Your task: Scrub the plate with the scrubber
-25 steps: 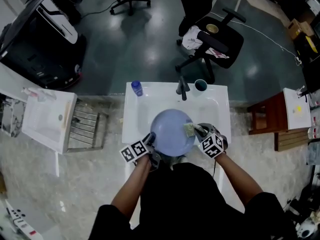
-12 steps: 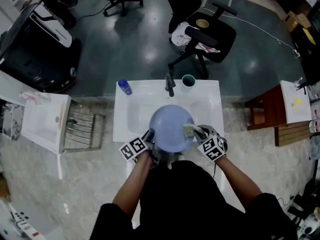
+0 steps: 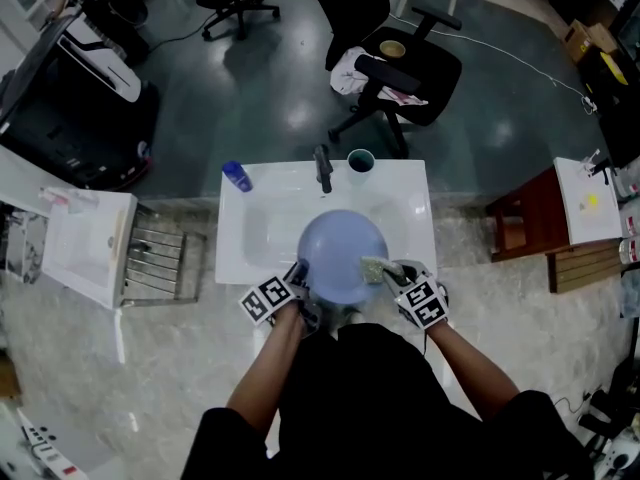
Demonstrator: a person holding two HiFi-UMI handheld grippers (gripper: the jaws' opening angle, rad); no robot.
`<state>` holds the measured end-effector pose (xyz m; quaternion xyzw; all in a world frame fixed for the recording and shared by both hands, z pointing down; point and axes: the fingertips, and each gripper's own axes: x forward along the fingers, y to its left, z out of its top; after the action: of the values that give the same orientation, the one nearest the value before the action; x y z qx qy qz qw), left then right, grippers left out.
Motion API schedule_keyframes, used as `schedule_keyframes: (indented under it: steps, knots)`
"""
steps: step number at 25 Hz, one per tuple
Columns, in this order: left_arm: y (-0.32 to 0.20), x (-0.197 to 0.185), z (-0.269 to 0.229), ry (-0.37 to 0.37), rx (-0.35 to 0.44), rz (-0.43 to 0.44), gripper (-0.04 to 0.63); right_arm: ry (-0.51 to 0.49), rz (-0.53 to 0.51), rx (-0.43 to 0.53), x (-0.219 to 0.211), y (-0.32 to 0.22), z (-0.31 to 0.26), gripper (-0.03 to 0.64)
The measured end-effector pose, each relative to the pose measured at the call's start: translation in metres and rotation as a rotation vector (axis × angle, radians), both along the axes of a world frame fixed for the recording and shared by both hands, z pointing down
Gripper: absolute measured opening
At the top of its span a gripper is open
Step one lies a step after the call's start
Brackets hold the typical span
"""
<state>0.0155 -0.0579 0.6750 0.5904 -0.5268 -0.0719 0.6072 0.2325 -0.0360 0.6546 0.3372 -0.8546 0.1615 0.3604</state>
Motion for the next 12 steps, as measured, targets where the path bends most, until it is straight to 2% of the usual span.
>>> schedule_keyframes:
  steps: [12]
  knots:
    - [0.019,0.021,0.006,0.008,-0.022,-0.046,0.069,-0.12,0.068,-0.07,0.007,0.027,0.004,0.064]
